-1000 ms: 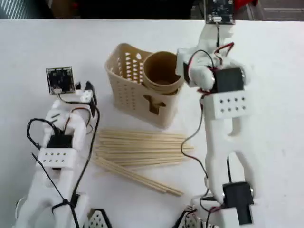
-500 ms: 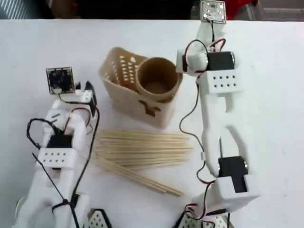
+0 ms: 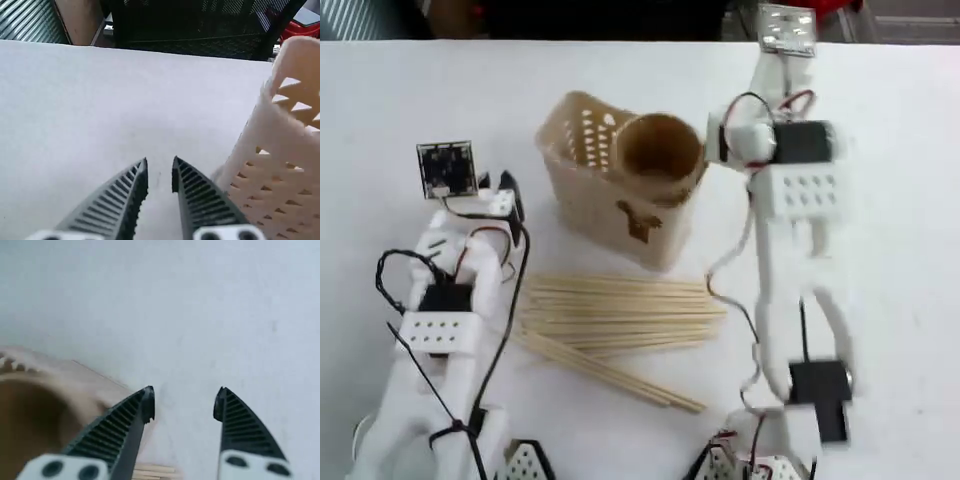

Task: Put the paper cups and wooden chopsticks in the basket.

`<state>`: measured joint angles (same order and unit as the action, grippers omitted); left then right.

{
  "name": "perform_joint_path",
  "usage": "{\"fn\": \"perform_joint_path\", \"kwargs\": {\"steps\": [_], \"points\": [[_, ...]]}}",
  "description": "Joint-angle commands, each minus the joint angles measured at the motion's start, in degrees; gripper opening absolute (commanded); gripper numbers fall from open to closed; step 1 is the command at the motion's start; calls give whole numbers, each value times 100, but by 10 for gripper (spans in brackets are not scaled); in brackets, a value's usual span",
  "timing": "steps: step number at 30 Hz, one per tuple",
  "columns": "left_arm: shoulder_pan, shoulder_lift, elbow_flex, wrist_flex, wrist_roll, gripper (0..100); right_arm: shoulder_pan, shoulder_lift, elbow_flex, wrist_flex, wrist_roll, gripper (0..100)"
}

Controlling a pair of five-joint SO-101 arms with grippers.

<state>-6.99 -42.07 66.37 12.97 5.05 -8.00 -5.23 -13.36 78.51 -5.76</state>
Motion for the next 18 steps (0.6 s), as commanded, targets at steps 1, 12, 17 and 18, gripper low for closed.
{"fn": "perform_joint_path", "kwargs": {"steps": [1,12,17,18], "points": [[66,-136,-62,-185,44,104,48,-1077,-105,426,176,207],[66,-136,-53,-185,-325,102,-1218,-1754,-62,936,527,208],[66,-136,-44,-185,-325,102,-1314,-1648,-70,725,527,209],[66,-136,-44,-185,-334,102,-1314,-1569,-70,708,536,212]]}}
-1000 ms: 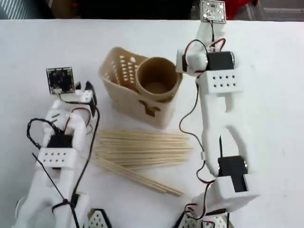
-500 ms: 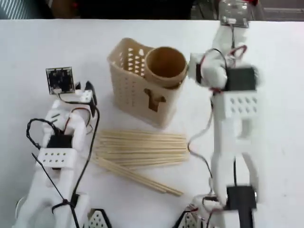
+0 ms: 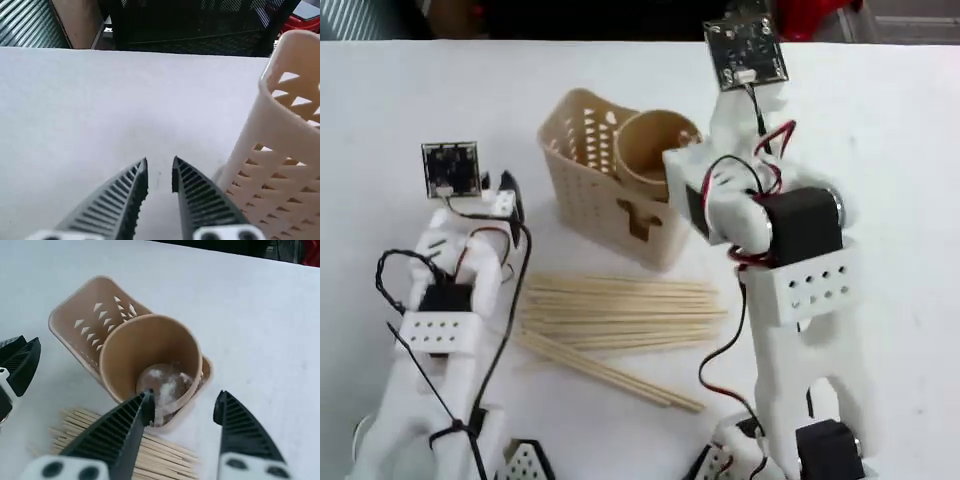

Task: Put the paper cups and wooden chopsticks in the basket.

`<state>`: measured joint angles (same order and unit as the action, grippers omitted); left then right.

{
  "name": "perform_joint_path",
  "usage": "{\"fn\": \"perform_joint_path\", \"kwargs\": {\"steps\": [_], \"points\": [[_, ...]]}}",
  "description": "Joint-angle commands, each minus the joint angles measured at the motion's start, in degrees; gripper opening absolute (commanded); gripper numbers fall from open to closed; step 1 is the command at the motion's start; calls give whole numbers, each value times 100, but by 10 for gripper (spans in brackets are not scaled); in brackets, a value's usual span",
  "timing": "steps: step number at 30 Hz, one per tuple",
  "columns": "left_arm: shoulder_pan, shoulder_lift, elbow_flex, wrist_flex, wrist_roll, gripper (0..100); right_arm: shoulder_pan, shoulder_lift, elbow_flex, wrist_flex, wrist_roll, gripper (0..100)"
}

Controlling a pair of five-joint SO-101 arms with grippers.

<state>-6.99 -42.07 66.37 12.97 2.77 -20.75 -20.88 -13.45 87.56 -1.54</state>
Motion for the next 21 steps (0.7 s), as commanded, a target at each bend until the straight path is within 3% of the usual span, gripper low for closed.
{"fn": "perform_joint_path", "kwargs": {"steps": [1,6,21], "points": [[66,-136,-44,-185,-105,102,-48,92,-62,-198,114,225],[66,-136,-44,-185,-114,102,-57,655,-97,-207,88,341],[286,-136,-35,-185,-132,102,-13,1991,-62,-435,53,280]]}}
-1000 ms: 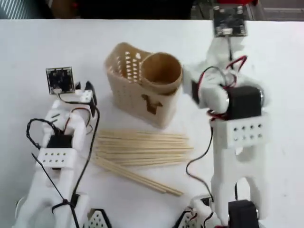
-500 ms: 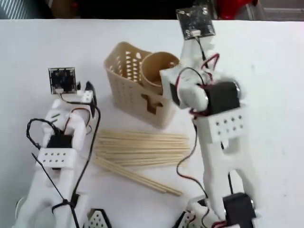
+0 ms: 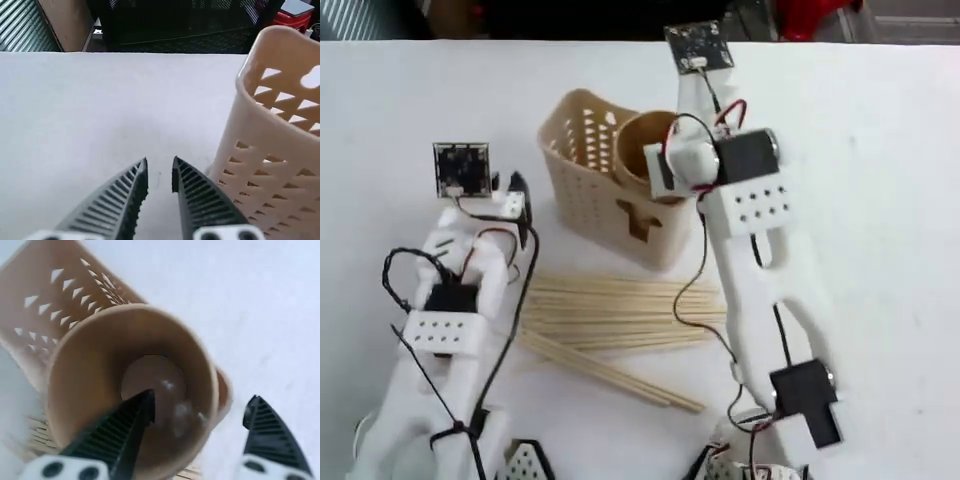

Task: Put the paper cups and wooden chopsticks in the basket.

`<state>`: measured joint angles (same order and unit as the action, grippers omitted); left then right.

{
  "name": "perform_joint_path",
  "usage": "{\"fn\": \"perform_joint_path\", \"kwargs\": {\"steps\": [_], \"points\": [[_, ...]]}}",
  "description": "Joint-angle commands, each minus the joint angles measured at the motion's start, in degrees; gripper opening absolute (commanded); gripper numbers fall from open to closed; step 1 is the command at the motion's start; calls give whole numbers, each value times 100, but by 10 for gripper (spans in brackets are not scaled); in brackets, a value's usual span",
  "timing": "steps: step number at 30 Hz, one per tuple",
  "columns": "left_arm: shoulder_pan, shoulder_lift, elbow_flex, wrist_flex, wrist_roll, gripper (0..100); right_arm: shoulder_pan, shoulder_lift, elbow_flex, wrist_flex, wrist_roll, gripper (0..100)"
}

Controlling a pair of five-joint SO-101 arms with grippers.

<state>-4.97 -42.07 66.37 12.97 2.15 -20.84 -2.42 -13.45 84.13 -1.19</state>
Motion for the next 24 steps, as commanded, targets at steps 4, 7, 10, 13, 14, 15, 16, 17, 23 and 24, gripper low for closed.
{"fn": "perform_joint_path", "kwargs": {"steps": [4,7,10,13,14,15,16,17,23,24], "points": [[75,-136,-35,-185,-70,102,66,602,-79,-101,18,280],[75,-136,-35,-185,-70,102,251,840,-97,-215,18,280],[75,-136,-35,-185,-70,102,479,1015,-97,-347,18,280],[75,-136,-35,-185,-70,102,664,1112,-97,-418,18,280],[84,-136,-35,-185,-70,102,725,1112,-97,-418,18,280],[84,-136,-35,-185,-70,102,787,1103,-97,-418,18,280],[84,-136,-35,-185,-70,102,831,1095,-97,-418,26,280],[84,-136,-35,-185,-70,102,857,1095,-97,-418,26,280],[84,-136,-35,-185,-70,102,813,1095,-97,-400,26,280],[84,-136,-35,-185,-70,102,804,1095,-97,-409,26,280]]}}
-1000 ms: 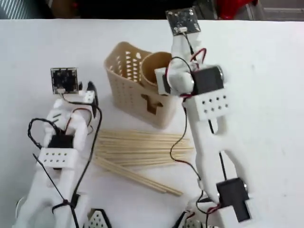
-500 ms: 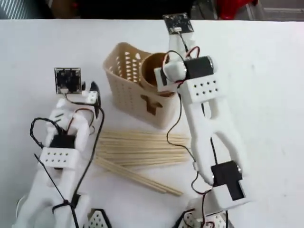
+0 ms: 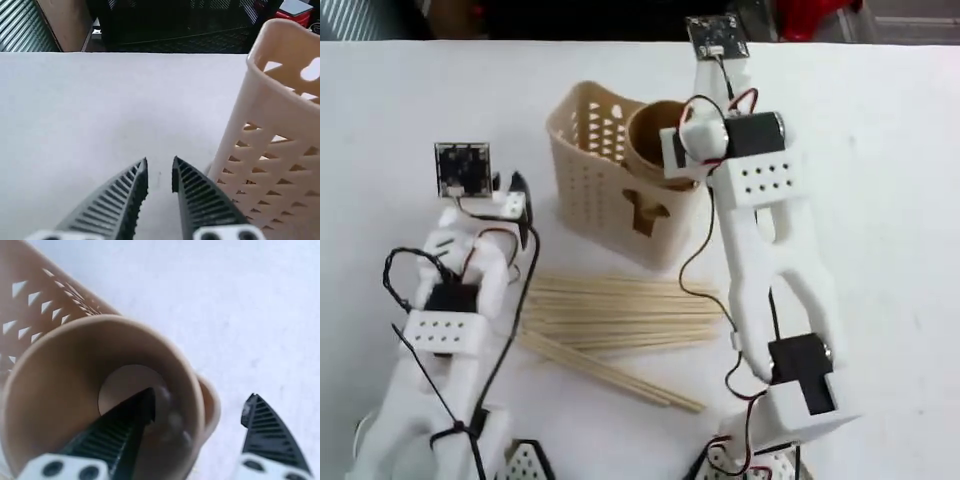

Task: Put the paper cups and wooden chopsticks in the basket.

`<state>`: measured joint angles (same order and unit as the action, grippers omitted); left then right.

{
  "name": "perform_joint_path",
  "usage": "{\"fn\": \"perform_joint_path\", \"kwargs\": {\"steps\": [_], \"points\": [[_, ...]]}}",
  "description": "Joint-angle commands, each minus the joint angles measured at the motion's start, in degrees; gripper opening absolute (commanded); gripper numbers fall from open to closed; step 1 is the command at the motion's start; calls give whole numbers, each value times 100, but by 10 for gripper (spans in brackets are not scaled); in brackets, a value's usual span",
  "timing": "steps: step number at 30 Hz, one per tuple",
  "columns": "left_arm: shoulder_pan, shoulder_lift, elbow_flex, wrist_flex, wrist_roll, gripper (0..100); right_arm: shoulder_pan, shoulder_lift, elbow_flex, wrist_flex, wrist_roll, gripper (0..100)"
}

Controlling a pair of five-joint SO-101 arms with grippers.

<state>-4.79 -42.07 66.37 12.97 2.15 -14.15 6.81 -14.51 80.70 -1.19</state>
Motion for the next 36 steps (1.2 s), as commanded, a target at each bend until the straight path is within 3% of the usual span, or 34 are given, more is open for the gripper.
{"fn": "perform_joint_path", "kwargs": {"steps": [1,20,22,25,36], "points": [[75,-136,-35,-185,-70,102,136,171,9,-66,26,280],[57,-136,-35,-185,-70,102,119,-1648,0,242,9,280],[57,-136,-35,-185,-70,102,119,-1736,0,224,-246,280],[57,-136,-44,-185,-70,102,57,-1692,9,207,-738,280],[57,-136,-44,-185,-70,102,-145,-453,44,207,-782,279]]}}
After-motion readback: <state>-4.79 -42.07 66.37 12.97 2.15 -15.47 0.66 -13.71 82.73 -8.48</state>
